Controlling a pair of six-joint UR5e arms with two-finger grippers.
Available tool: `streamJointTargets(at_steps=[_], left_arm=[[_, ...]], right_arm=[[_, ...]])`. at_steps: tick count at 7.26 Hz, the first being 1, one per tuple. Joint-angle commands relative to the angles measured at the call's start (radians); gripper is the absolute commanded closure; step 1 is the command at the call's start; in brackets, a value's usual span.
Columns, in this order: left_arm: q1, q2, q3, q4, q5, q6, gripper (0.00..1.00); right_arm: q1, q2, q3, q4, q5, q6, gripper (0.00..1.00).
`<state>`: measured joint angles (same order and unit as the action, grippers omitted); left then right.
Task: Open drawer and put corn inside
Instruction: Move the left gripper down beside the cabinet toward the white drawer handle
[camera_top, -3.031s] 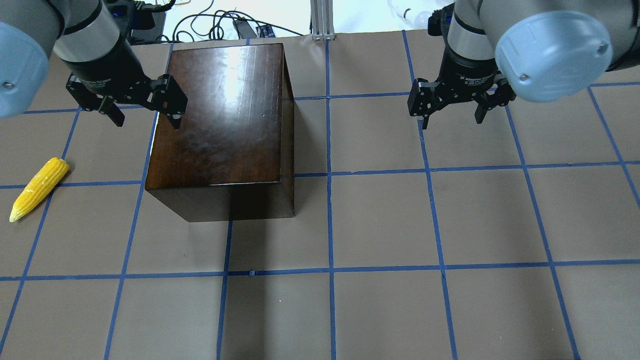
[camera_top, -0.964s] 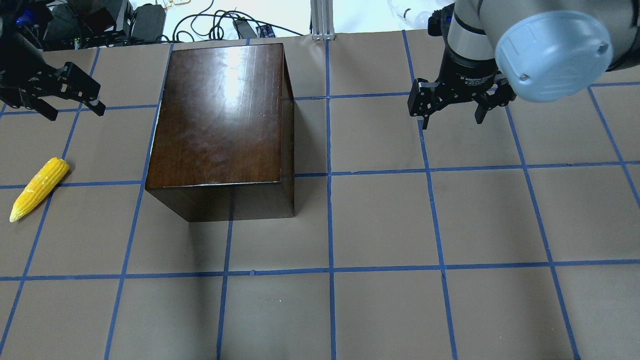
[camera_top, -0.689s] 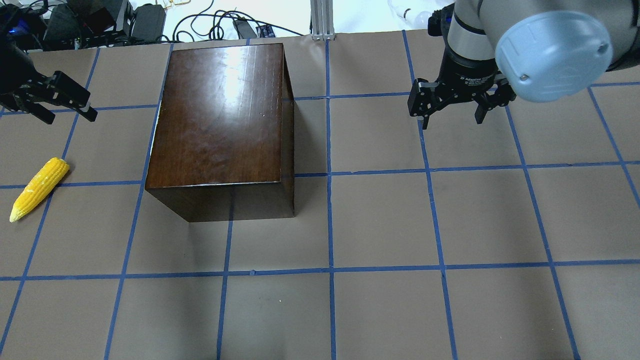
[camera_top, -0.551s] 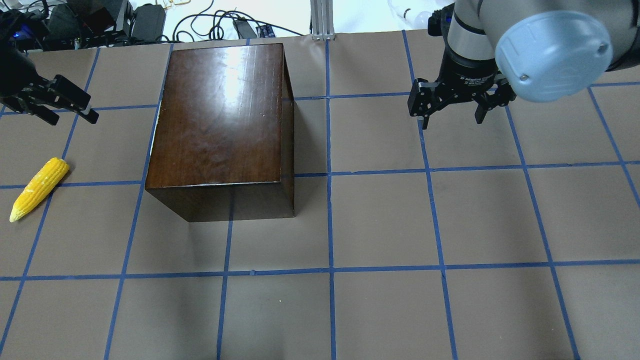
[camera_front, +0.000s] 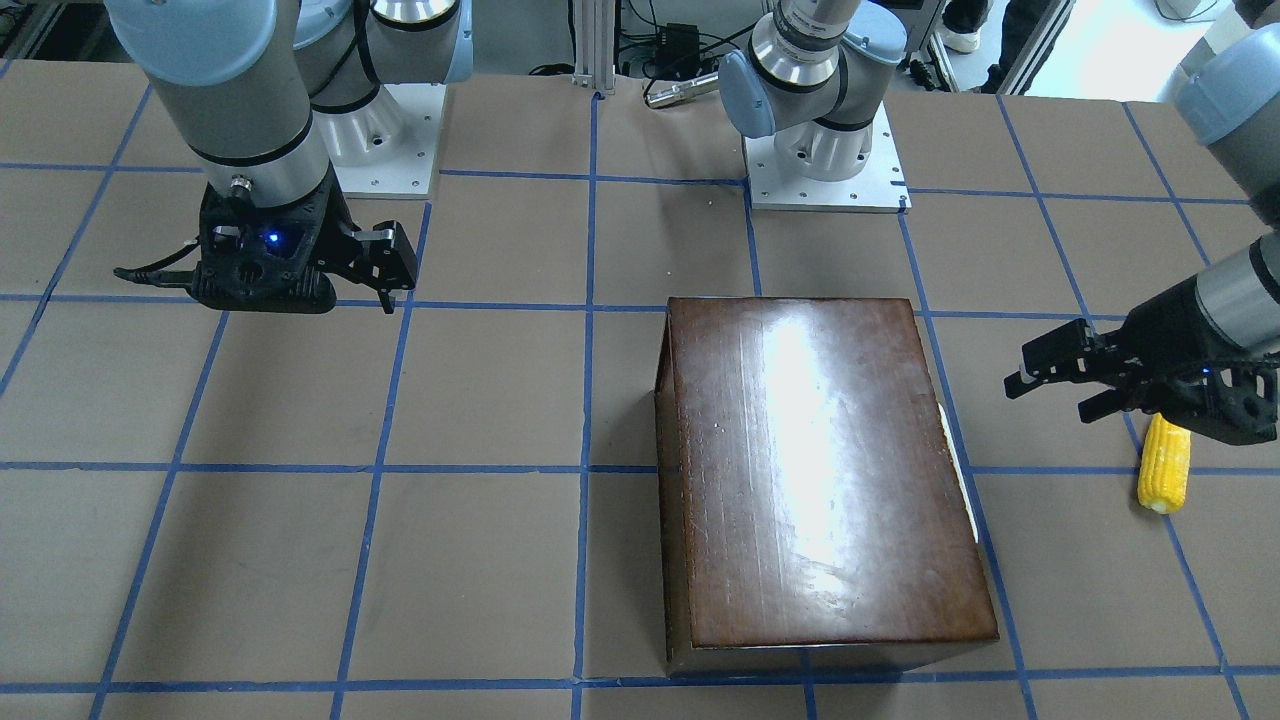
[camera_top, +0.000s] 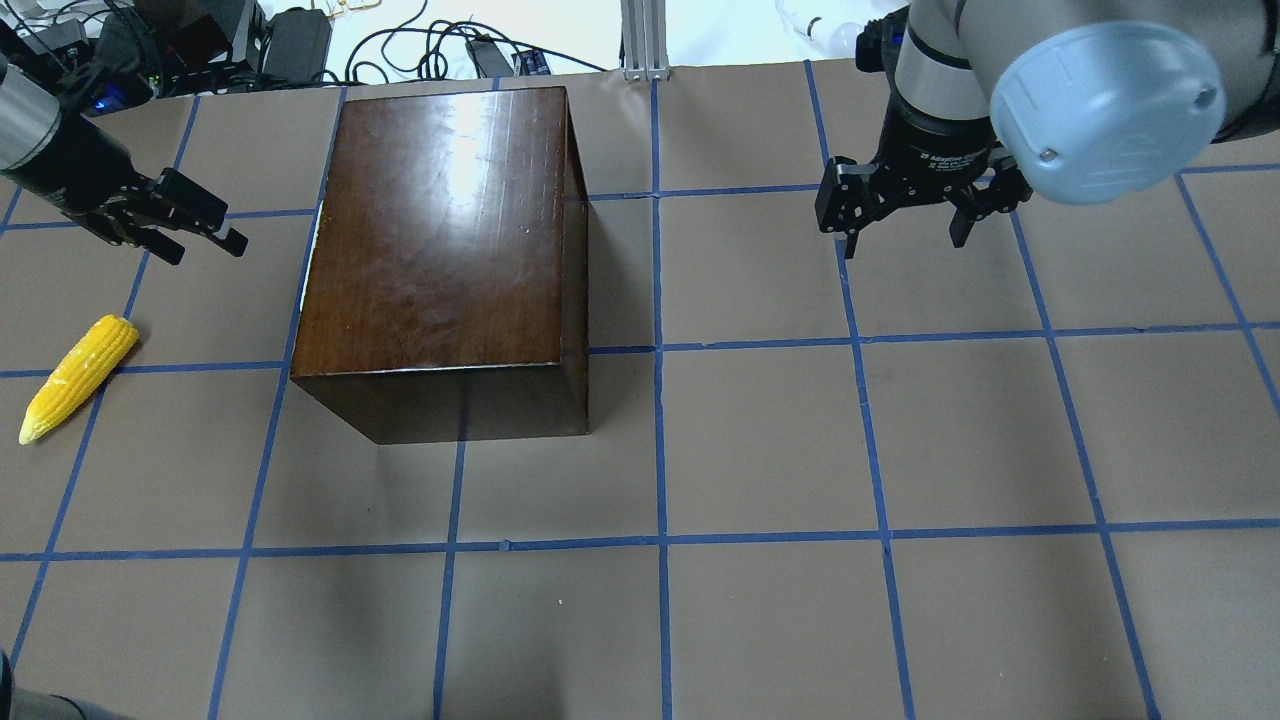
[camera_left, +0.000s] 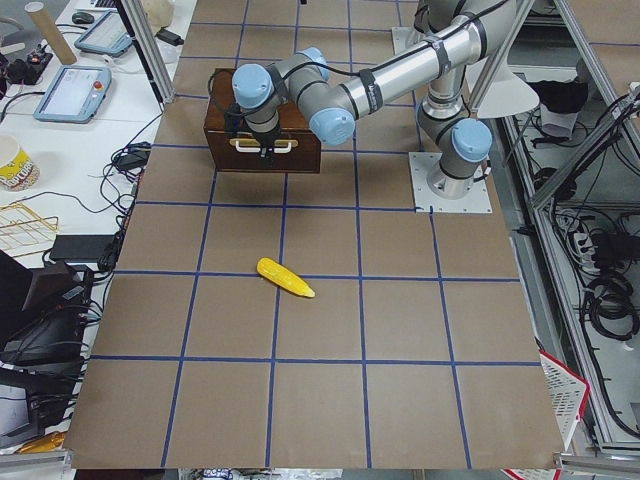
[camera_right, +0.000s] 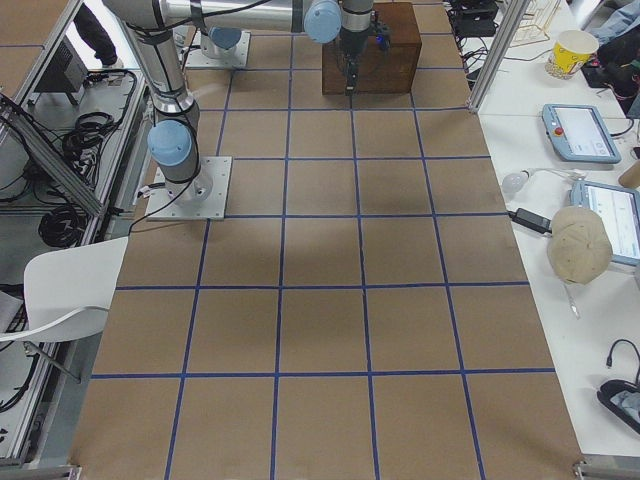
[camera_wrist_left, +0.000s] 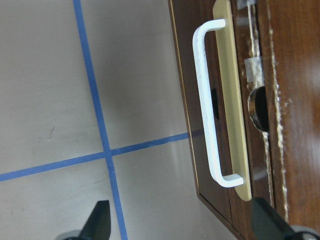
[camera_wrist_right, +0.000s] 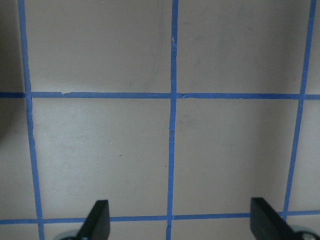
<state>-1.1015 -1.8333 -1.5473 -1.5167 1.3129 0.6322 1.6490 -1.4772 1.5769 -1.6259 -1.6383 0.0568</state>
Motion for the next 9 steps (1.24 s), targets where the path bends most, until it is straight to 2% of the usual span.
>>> streamJointTargets(at_steps=[1, 3, 5, 9], left_arm=[[0.000, -0.041, -0.001, 0.001, -0.064, -0.008, 0.00], [0.000, -0.079, 0.001, 0.001, -0.066, -0.012, 0.00], [-0.001, -0.099, 0.003, 0.003, -0.099, -0.098, 0.00], [-0.008, -0.126, 0.001, 0.003, -0.104, -0.095, 0.00]], right_arm=[[0.000, 0.000, 0.000, 0.000, 0.000, 0.000, 0.00], [0.000, 0.000, 0.000, 0.001, 0.000, 0.000, 0.00], [0.000, 0.000, 0.000, 0.001, 0.000, 0.000, 0.00], [0.000, 0.000, 0.000, 0.001, 0.000, 0.000, 0.00]])
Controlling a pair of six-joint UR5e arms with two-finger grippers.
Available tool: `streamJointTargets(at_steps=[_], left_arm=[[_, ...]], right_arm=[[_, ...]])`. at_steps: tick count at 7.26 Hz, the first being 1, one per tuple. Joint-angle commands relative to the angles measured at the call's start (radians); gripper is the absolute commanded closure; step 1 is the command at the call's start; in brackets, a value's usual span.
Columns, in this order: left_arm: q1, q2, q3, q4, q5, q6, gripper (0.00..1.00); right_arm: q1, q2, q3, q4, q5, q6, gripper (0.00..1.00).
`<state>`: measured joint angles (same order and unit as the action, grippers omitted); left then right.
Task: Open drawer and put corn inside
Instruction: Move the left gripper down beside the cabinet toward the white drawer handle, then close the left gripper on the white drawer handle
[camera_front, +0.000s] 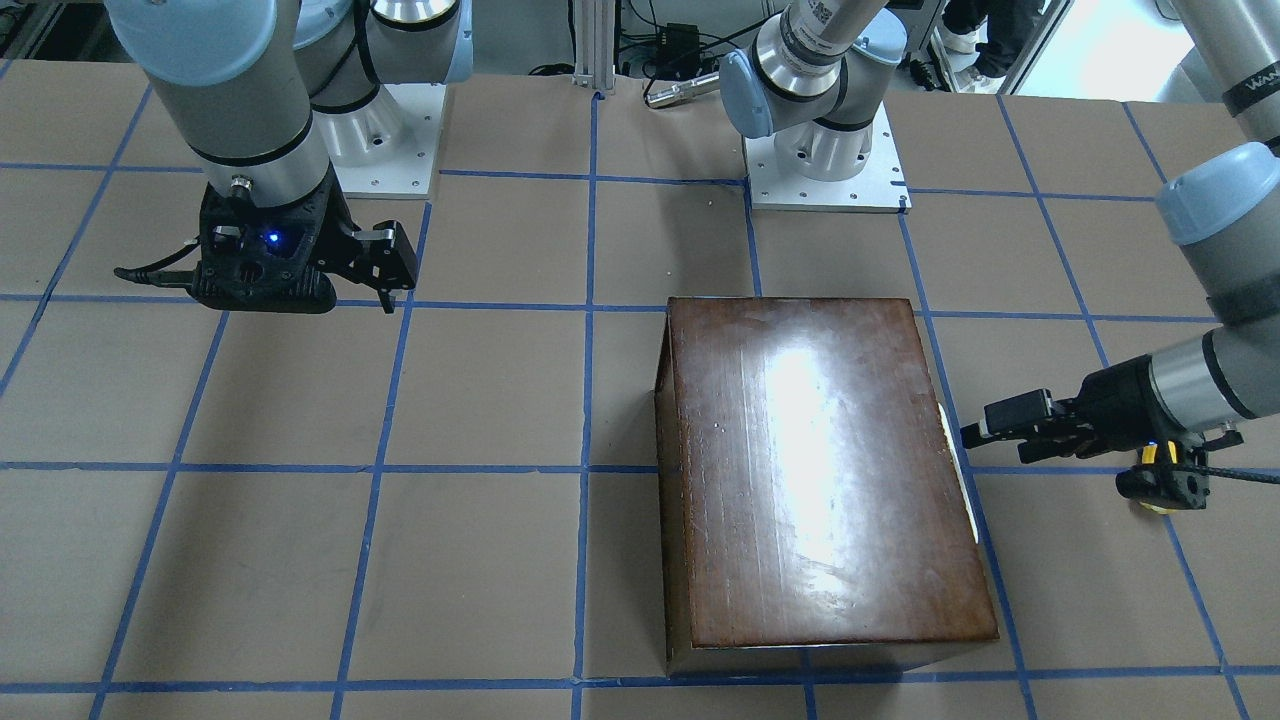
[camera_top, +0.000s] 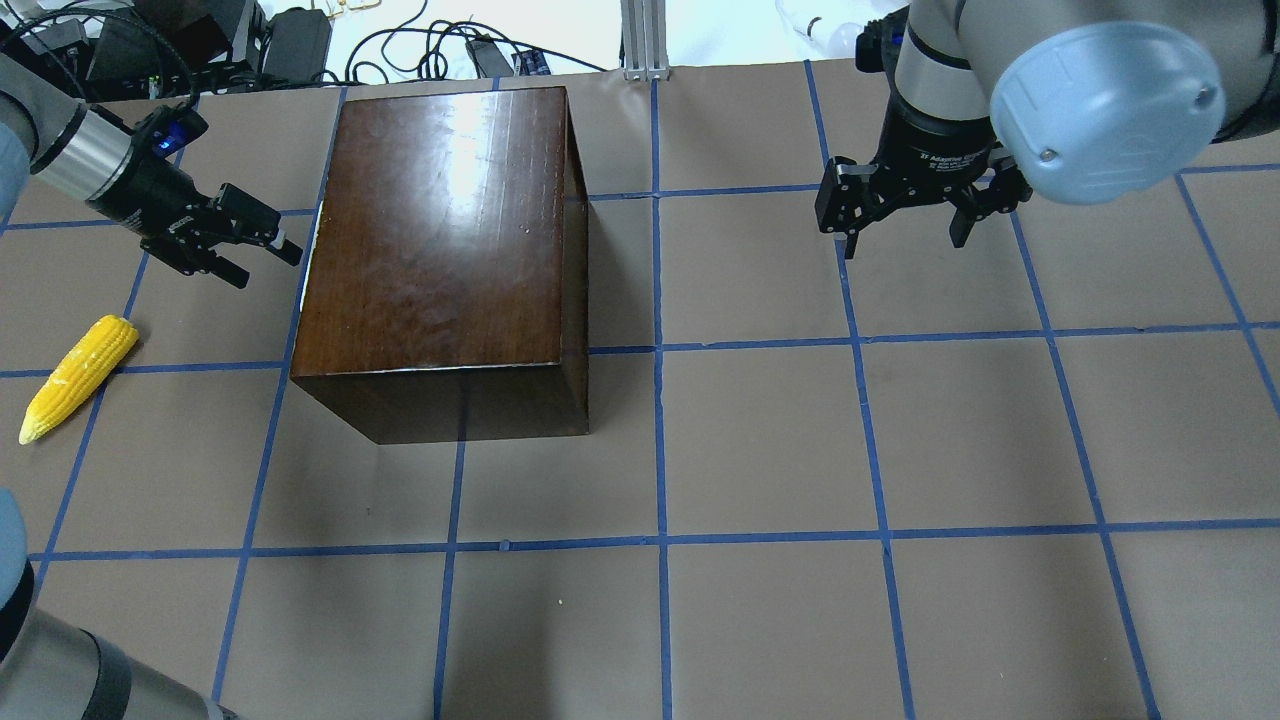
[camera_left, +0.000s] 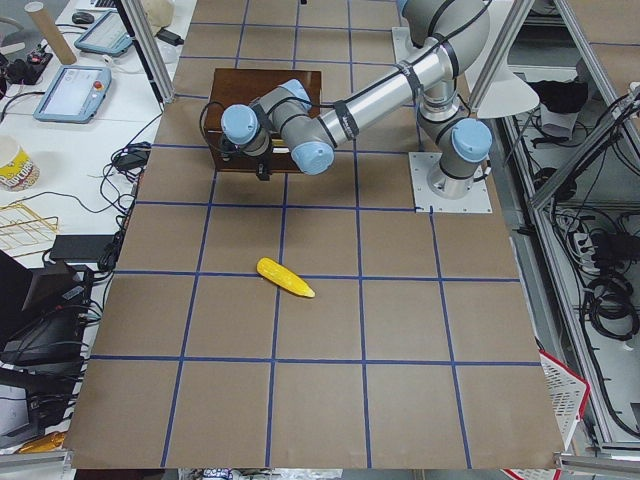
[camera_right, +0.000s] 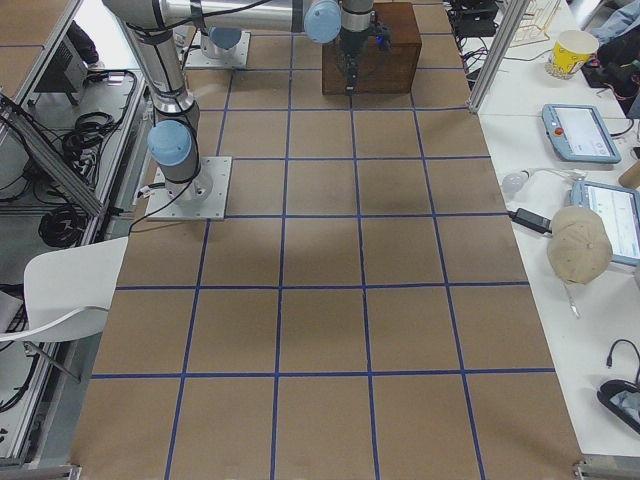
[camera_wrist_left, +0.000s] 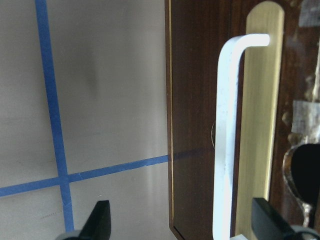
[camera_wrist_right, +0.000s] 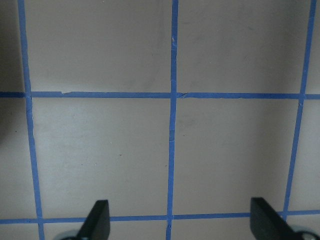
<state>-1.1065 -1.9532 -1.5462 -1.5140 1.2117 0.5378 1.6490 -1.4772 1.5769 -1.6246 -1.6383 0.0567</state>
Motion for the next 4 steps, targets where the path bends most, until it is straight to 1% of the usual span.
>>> streamJointTargets(at_steps=[1, 4], left_arm=[[-0.003, -0.013, -0.002, 0.000, -0.029, -0.002, 0.00], [-0.003, -0.035, -0.005, 0.000, -0.031, 0.001, 0.00]], right_arm=[[0.000, 0.000, 0.000, 0.000, 0.000, 0.000, 0.00], [0.000, 0.000, 0.000, -0.001, 0.000, 0.000, 0.00]])
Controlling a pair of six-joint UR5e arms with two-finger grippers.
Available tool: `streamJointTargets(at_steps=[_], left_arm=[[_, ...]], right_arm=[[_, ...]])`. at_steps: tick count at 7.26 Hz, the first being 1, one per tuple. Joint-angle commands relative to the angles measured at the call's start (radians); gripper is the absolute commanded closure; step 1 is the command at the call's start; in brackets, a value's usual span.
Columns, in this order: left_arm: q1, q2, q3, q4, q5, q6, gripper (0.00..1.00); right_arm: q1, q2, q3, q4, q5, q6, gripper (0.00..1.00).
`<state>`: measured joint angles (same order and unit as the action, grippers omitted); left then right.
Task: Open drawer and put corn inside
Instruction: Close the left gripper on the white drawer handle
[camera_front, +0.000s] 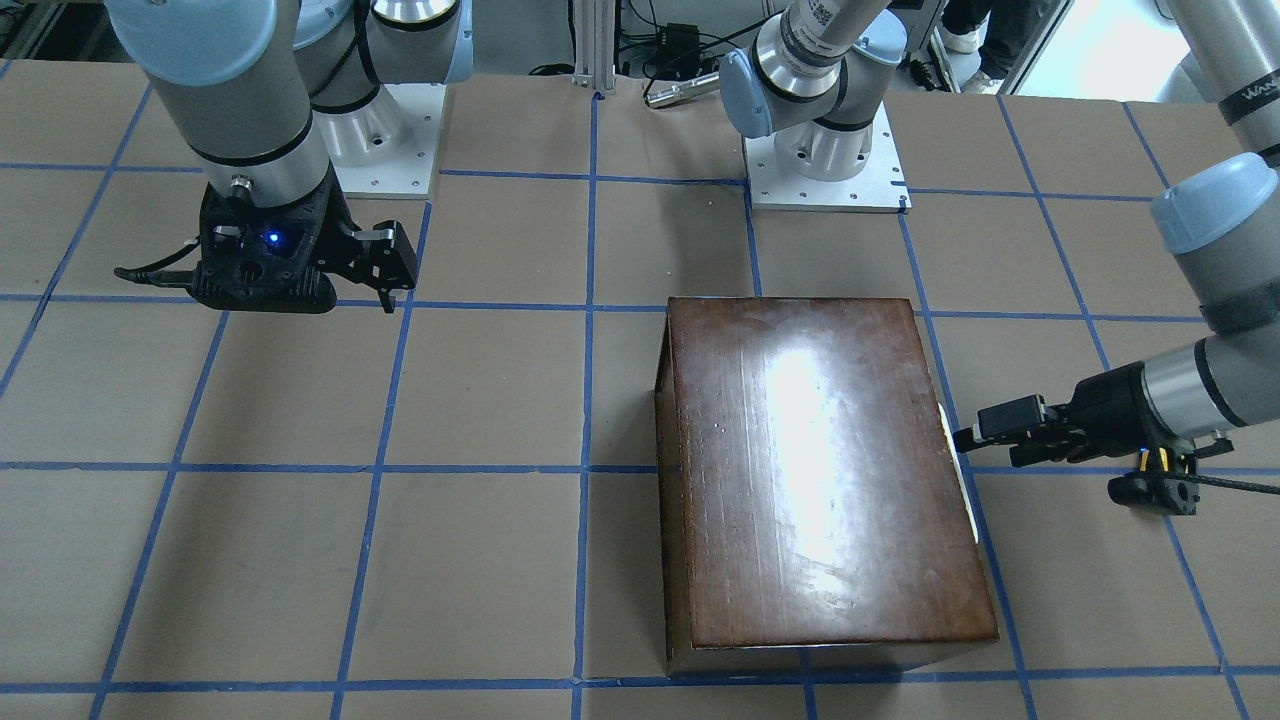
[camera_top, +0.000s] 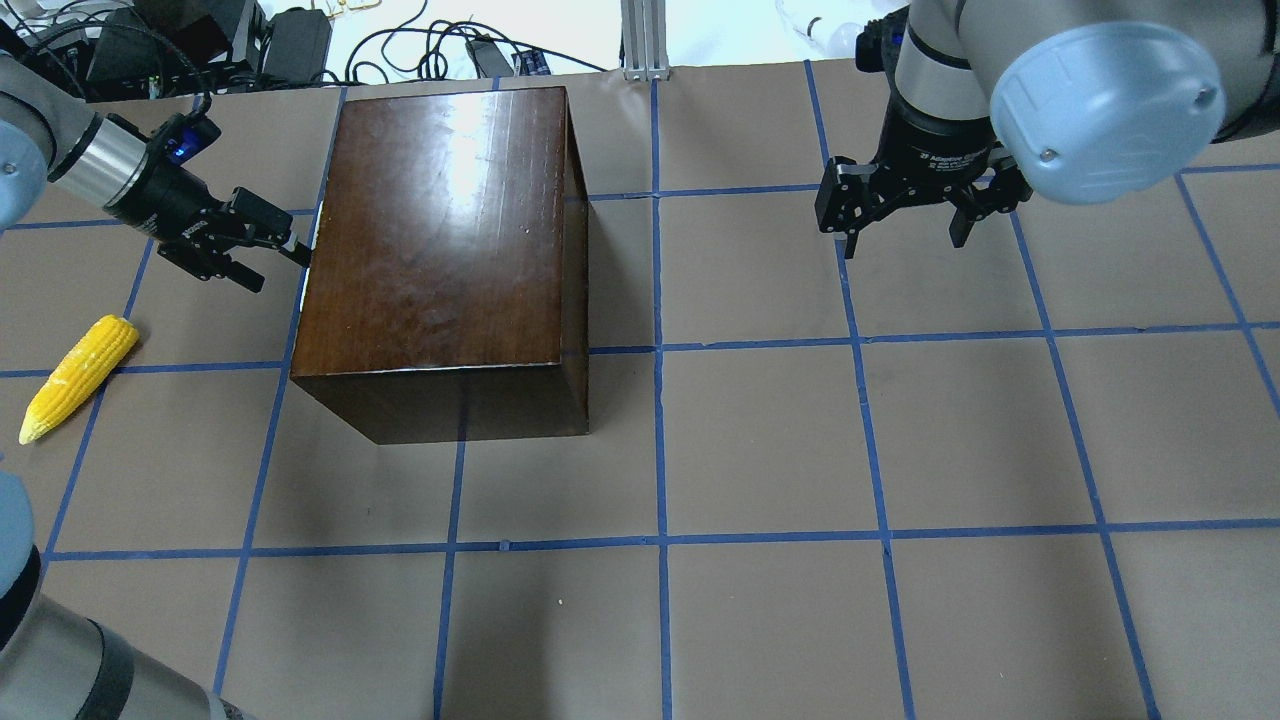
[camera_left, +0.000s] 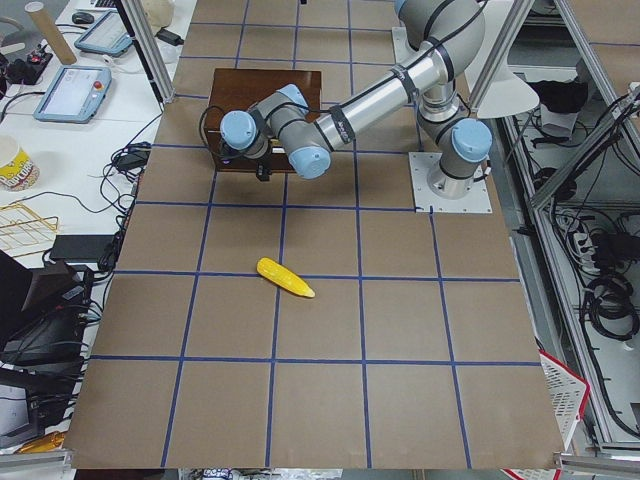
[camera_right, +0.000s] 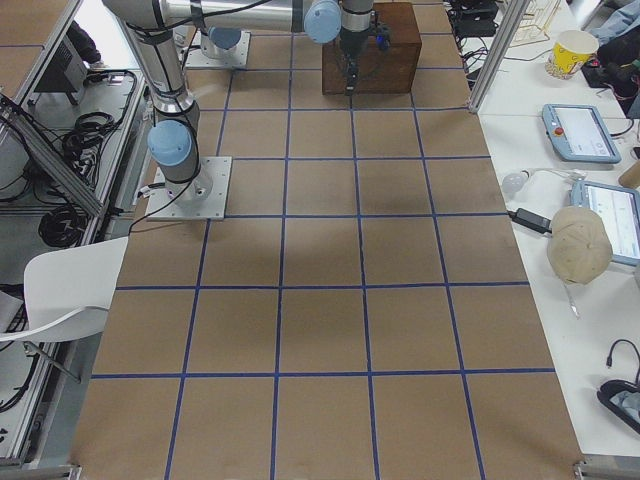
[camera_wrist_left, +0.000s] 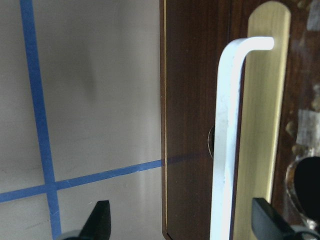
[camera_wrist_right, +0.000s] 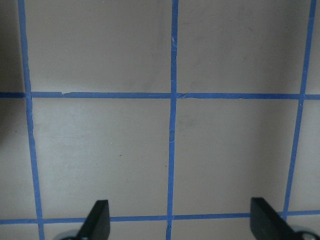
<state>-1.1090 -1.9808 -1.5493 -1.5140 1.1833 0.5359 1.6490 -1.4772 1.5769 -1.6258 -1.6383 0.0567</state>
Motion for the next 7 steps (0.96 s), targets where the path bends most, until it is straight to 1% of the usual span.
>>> streamJointTargets(at_steps=[1, 7], left_arm=[[0.000, -0.009, -0.006, 0.000, -0.002, 0.001, 0.00], [0.000, -0.038, -0.008, 0.009, -0.016, 0.001, 0.00]], right_arm=[[0.000, 0.000, 0.000, 0.001, 0.000, 0.000, 0.00], [0.000, 0.000, 0.000, 0.000, 0.000, 0.000, 0.00]])
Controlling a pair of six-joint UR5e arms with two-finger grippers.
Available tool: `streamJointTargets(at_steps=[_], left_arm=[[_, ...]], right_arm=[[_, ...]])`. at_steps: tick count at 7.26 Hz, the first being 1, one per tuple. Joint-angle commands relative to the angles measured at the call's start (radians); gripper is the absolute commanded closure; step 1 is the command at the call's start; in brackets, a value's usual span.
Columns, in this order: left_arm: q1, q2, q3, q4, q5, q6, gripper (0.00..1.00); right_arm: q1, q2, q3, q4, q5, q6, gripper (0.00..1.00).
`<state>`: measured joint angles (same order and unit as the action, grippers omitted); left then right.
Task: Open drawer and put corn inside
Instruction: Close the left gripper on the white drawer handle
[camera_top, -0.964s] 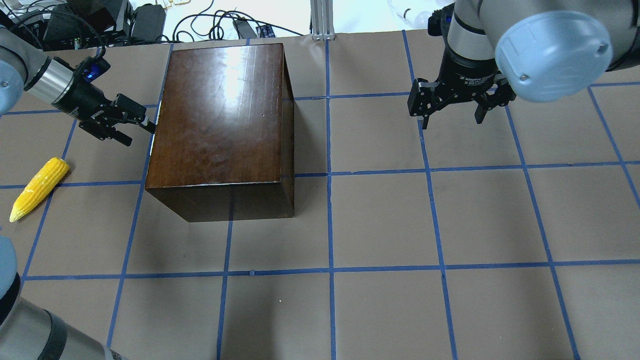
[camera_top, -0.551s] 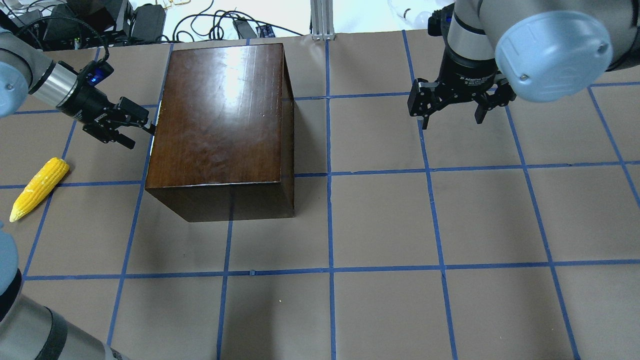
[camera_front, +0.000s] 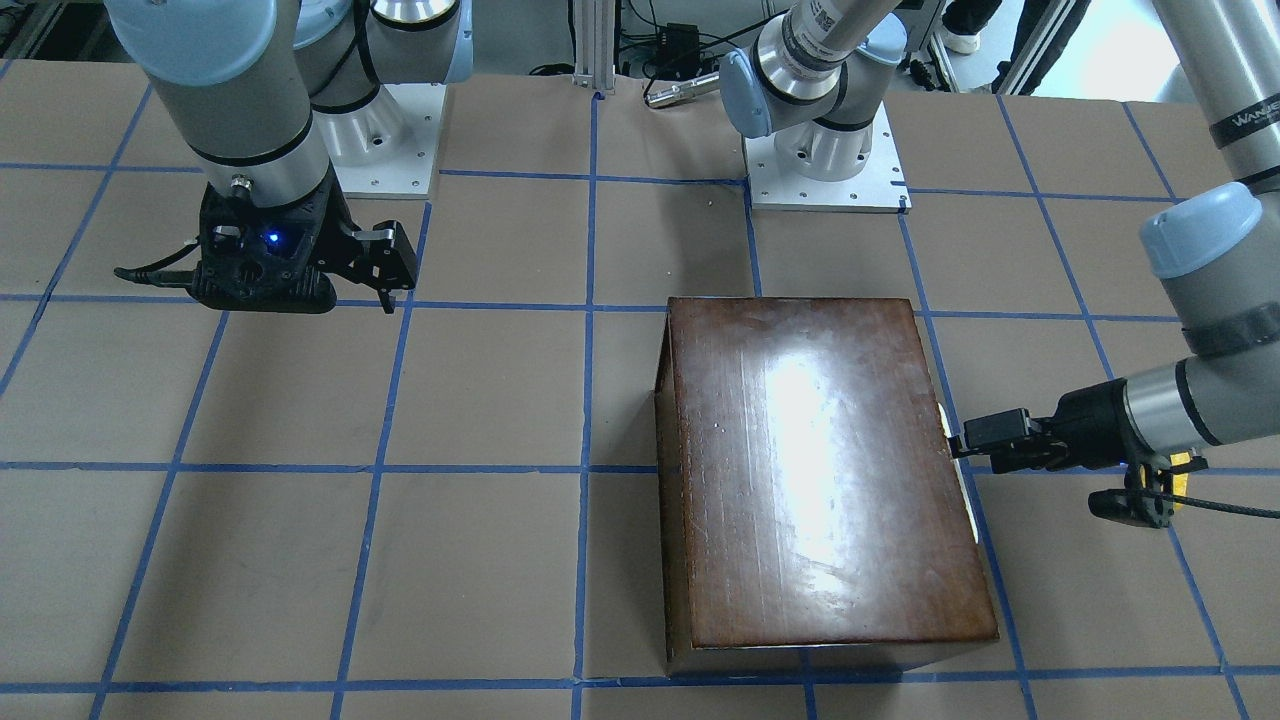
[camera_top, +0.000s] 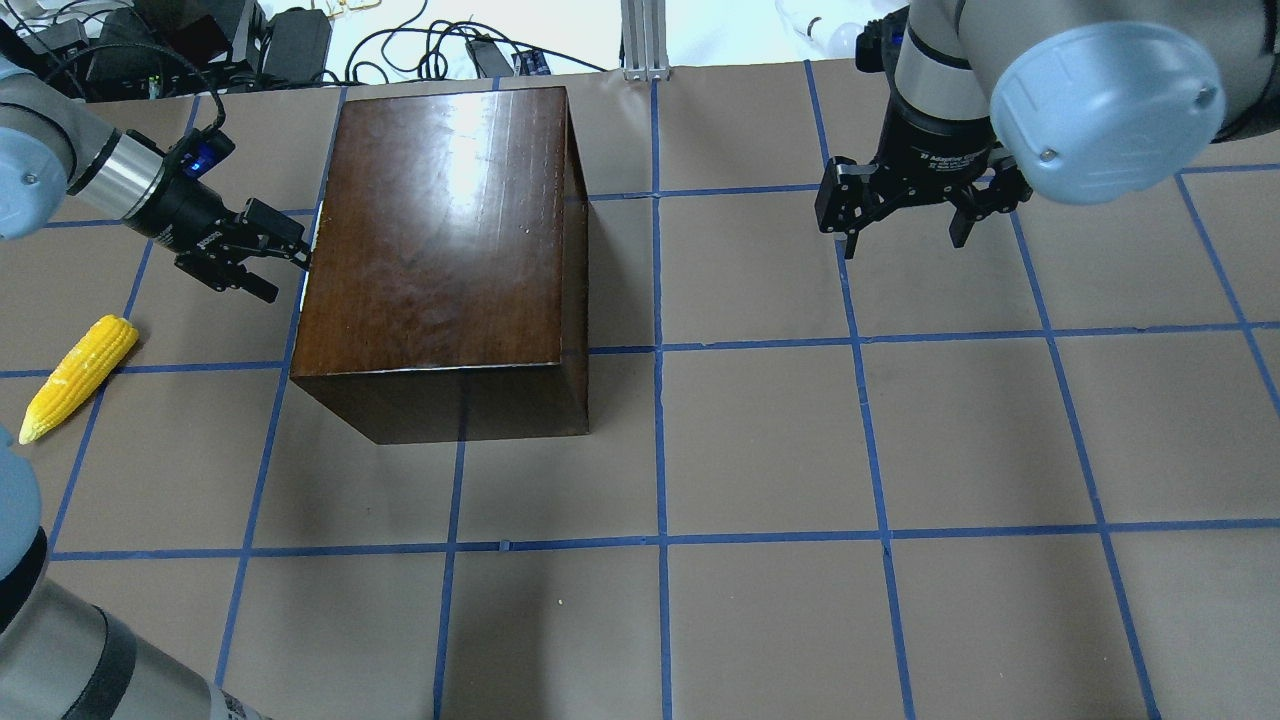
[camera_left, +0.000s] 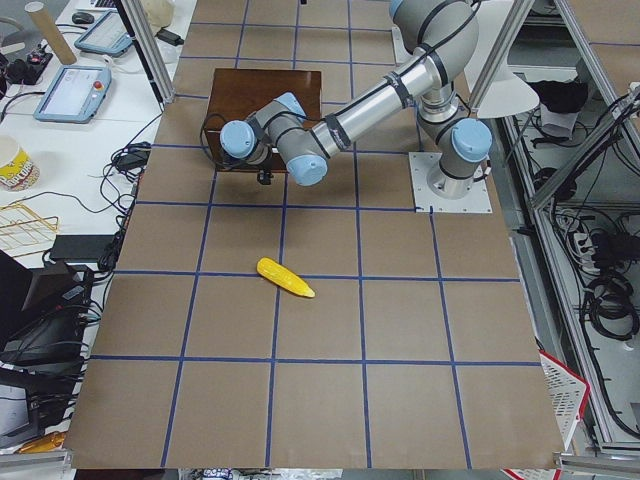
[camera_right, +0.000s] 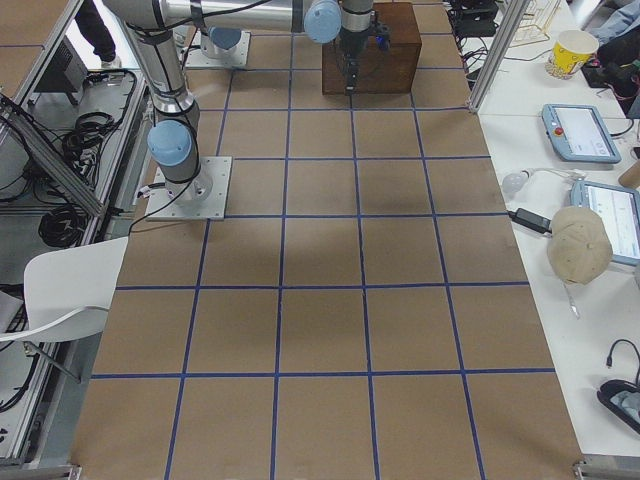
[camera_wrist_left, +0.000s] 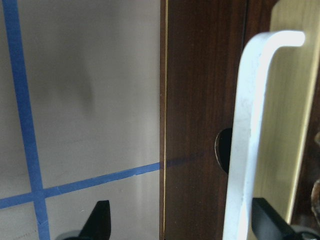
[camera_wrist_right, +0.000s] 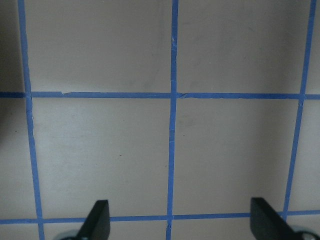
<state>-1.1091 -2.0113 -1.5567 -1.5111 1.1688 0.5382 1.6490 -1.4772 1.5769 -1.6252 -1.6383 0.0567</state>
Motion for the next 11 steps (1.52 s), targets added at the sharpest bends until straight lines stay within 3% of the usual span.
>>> streamJointTargets(at_steps=[1, 11], left_arm=[[-0.002, -0.016, 0.000, 0.018, -0.003, -0.003, 0.00], [0.006, -0.021, 0.006, 0.084, 0.002, 0.006, 0.00]], right_arm=[[0.000, 0.000, 0.000, 0.001, 0.000, 0.000, 0.00], [0.000, 0.000, 0.000, -0.001, 0.000, 0.000, 0.00]])
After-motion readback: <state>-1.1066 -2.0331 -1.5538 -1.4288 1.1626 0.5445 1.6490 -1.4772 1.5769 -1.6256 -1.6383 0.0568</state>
